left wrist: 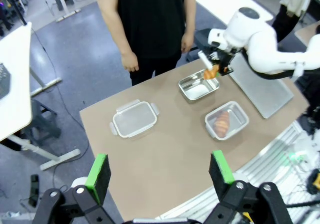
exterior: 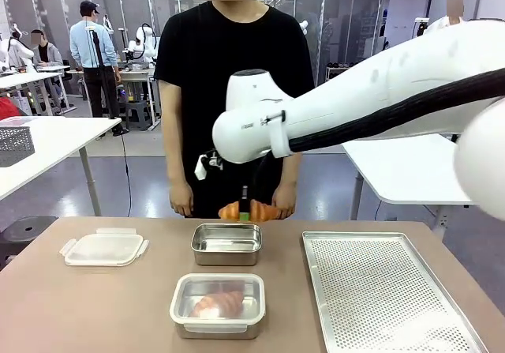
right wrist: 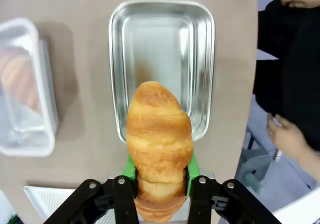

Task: Place the bread into the airtight container.
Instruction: Pick up a Butter Roll and place it into an empty Airtight Container.

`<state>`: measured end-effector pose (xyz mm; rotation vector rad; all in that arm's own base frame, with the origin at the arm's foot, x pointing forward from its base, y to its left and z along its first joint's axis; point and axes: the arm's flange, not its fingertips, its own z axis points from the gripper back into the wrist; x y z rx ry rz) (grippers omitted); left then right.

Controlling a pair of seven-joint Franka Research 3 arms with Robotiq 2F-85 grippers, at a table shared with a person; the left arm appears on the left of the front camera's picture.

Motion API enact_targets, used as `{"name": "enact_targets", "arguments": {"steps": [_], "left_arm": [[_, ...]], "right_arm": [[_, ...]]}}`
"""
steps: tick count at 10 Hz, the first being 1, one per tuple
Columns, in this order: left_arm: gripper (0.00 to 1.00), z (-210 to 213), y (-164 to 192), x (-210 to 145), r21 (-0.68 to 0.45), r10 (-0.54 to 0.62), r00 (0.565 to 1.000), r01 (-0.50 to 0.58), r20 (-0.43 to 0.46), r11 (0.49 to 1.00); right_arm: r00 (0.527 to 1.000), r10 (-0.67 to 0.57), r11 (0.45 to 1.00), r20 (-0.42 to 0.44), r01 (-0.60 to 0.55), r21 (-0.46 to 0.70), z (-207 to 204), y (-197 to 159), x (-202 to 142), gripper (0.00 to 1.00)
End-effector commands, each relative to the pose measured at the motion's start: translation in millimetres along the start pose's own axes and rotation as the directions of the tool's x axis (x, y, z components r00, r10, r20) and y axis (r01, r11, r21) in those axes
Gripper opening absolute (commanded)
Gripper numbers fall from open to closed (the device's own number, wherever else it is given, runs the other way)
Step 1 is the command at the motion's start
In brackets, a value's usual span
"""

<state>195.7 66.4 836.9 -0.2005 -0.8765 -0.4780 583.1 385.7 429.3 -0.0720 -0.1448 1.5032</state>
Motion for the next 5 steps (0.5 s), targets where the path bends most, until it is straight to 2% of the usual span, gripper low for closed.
{"name": "enact_targets", "arguments": {"steps": [1,5], "left_arm": [[1.0,1.0,-0.3,1.7,0.002,-0.002,1.0,0.002,0.001,1.0],[1.0,1.0,-0.3,1.7,0.002,-0.002,1.0,0.002,0.001,1.0]], "right_arm": [[0.999,-0.023,1.0,-0.027,0.024,0.014,-12.3,-9.8,28.9,0.43],[0.999,-0.022,0.998,-0.046,0.025,0.063,-55.8,-7.5,44.4,0.43]]}}
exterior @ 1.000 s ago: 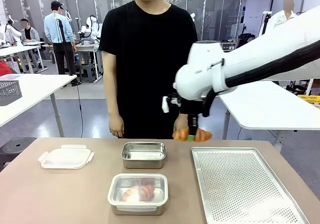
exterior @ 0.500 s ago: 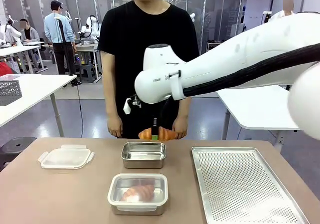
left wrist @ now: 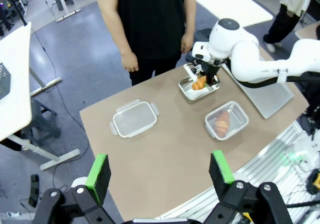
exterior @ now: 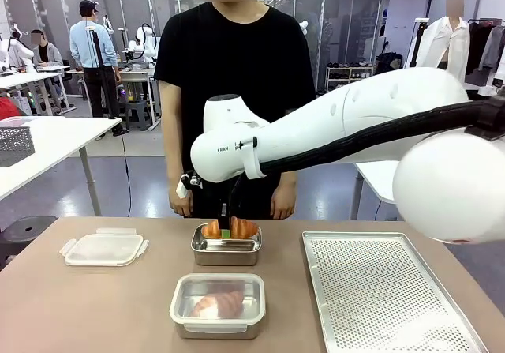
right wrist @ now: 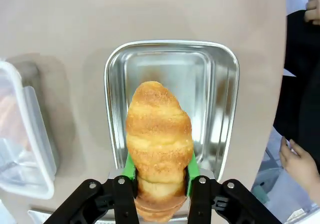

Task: Place the bread into the airtight container.
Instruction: Pick up a Butter Roll and place it into an empty Airtight Container.

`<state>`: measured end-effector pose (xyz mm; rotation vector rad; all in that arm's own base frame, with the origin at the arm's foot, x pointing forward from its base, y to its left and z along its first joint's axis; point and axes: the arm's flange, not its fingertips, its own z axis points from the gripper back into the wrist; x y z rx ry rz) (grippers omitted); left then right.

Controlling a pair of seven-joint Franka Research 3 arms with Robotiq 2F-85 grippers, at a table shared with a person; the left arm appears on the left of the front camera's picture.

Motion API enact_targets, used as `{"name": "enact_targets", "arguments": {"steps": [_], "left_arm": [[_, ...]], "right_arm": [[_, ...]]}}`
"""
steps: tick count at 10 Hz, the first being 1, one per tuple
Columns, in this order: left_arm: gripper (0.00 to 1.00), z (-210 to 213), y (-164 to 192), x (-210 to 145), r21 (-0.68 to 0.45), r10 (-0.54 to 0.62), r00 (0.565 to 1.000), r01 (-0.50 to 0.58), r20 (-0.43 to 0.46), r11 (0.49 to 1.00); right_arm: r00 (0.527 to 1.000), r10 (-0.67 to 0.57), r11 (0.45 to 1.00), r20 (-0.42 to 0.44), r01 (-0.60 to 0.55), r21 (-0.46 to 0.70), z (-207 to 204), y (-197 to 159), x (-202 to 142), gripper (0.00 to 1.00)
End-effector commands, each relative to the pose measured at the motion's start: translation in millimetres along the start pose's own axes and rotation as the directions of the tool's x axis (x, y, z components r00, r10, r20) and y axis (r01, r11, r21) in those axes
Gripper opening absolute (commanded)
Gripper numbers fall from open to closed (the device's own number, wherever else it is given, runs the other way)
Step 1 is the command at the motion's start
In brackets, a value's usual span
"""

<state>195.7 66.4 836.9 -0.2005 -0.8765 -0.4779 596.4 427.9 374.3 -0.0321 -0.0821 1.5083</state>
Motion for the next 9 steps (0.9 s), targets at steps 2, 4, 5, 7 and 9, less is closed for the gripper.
{"name": "enact_targets", "arguments": {"steps": [2,4,5,7,9], "left_arm": [[1.0,1.0,-0.3,1.7,0.002,-0.002,1.0,0.002,0.001,1.0],[1.0,1.0,-0.3,1.7,0.002,-0.002,1.0,0.002,0.001,1.0],[1.0,1.0,-0.3,1.7,0.002,-0.002,1.0,0.002,0.001,1.0],[1.0,1.0,-0.3,1.7,0.002,-0.002,1.0,0.002,0.001,1.0],[1.0,1.0,-0.3,1.7,0.002,-0.002,1.0,0.002,0.001,1.0]], "right_arm": [[0.999,-0.035,0.999,0.002,0.035,0.008,-9.7,-10.5,0.9,0.43],[0.999,-0.036,0.999,0.003,0.036,0.014,-12.0,-12.1,-1.2,0.62],[0.999,-0.039,0.999,0.016,0.039,0.02,-14.3,-14.0,-1.3,0.78],[0.999,-0.038,0.999,0.03,0.037,0.018,-15.2,-16.8,-1.3,1.0],[0.999,-0.033,0.999,0.031,0.033,0.017,-14.9,-16.6,-2.8,1.0]]}}
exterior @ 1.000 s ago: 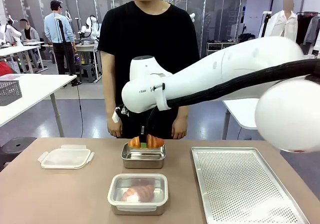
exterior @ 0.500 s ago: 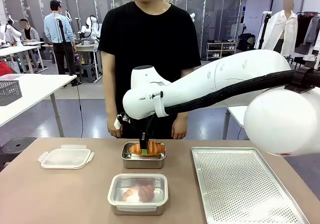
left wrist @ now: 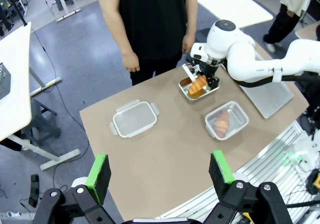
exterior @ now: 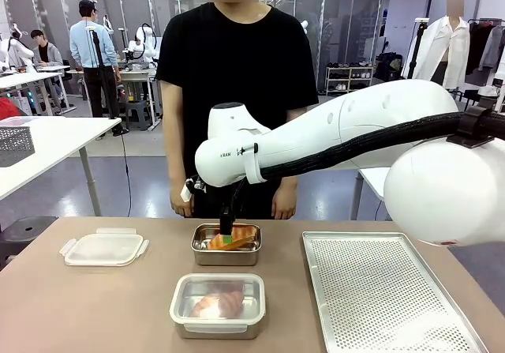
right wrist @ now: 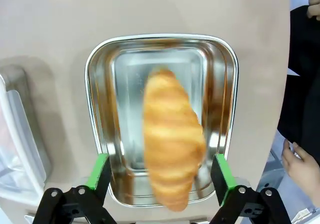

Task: Place the bread into the airtight container.
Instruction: Pick up a Butter Roll and place it into an empty Airtight Container.

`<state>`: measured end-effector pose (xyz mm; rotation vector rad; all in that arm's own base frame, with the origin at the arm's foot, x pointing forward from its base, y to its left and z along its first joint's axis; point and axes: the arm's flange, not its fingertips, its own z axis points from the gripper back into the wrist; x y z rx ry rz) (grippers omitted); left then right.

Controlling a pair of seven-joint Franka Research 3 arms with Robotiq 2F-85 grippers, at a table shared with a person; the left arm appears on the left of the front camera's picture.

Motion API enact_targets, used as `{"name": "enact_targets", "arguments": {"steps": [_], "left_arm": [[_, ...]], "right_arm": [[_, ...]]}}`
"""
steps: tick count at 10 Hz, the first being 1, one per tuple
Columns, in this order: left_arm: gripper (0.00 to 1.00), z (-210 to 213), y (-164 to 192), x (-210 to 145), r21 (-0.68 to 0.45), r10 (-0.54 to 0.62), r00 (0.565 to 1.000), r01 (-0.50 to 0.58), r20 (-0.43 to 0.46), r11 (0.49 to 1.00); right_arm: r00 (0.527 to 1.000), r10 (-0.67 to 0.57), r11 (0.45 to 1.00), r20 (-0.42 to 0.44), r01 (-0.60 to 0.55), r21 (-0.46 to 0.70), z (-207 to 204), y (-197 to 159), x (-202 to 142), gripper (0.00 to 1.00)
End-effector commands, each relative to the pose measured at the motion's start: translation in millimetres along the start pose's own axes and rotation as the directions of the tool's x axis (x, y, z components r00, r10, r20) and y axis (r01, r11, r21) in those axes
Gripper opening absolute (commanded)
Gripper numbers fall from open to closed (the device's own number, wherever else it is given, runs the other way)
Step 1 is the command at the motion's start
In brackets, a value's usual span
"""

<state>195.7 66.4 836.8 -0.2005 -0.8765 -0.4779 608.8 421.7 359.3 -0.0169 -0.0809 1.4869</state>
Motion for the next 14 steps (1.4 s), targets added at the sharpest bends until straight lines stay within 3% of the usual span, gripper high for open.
{"name": "enact_targets", "arguments": {"steps": [1,4,14], "left_arm": [[1.0,1.0,-0.3,1.7,0.002,-0.002,1.0,0.002,0.001,1.0],[1.0,1.0,-0.3,1.7,0.002,-0.002,1.0,0.002,0.001,1.0],[1.0,1.0,-0.3,1.7,0.002,-0.002,1.0,0.002,0.001,1.0]], "right_arm": [[1.0,-0.009,1.0,0.025,0.009,0.005,0.8,-4.6,2.5,1.0],[1.0,-0.009,1.0,0.029,0.008,0.01,1.7,-6.6,-11.0,1.0],[1.0,-0.005,1.0,0.004,0.005,-0.003,0.3,-2.5,-2.2,1.0]]}}
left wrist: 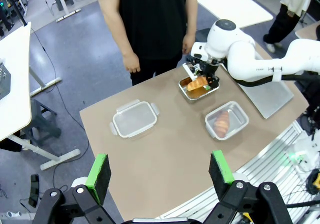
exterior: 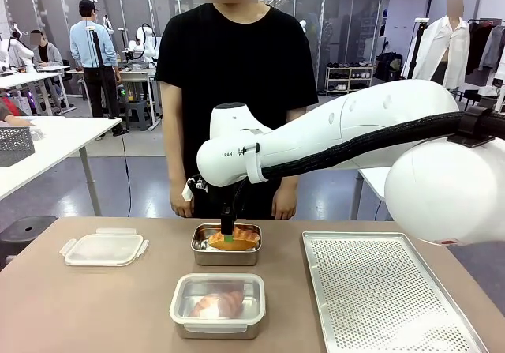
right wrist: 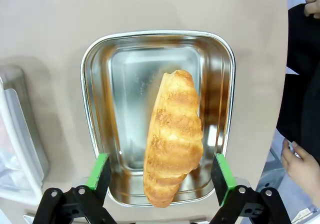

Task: Place the bread into the airtight container.
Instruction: Pick up a Butter Roll and place it into an empty Airtight Container.

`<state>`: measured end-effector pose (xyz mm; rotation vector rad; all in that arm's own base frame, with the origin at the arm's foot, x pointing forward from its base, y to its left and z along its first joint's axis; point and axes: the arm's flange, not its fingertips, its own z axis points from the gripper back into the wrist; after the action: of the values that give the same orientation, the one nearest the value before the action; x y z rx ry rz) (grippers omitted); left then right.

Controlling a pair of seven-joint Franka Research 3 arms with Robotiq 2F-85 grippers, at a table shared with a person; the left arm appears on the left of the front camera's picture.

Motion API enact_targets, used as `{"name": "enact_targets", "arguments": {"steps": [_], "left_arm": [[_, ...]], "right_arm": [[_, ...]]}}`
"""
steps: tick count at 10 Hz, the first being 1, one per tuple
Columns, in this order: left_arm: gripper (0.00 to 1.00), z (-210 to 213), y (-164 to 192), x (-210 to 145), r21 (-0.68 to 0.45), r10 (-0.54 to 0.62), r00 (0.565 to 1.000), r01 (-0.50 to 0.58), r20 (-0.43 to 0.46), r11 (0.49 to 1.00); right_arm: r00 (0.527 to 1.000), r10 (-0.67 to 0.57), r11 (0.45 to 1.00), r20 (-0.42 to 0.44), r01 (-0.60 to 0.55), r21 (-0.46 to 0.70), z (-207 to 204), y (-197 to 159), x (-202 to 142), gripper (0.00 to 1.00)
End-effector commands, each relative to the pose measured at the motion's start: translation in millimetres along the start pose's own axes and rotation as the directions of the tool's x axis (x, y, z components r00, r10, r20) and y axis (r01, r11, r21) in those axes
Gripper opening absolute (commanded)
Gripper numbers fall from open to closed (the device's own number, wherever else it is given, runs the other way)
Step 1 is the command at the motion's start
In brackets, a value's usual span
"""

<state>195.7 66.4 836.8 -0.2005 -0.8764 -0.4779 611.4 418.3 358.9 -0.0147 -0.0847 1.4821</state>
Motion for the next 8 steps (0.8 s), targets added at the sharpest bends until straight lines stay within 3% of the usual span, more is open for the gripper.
{"name": "enact_targets", "arguments": {"steps": [1,6,7,8], "left_arm": [[1.0,1.0,-0.3,1.7,0.002,-0.002,1.0,0.002,0.001,1.0],[1.0,1.0,-0.3,1.7,0.002,-0.002,1.0,0.002,0.001,1.0],[1.0,1.0,-0.3,1.7,0.002,-0.002,1.0,0.002,0.001,1.0],[1.0,1.0,-0.3,1.7,0.002,-0.002,1.0,0.002,0.001,1.0]], "right_arm": [[1.0,0.0,1.0,0.0,0.0,-0.002,0.7,0.3,1.0,1.0],[1.0,0.0,1.0,0.0,0.0,0.0,0.0,0.0,0.0,1.0],[0.999,-0.038,0.999,-0.021,0.038,-0.001,27.3,-4.4,-18.2,1.0],[0.996,-0.086,0.996,0.015,0.086,-0.003,62.6,-3.0,-42.5,1.0]]}}
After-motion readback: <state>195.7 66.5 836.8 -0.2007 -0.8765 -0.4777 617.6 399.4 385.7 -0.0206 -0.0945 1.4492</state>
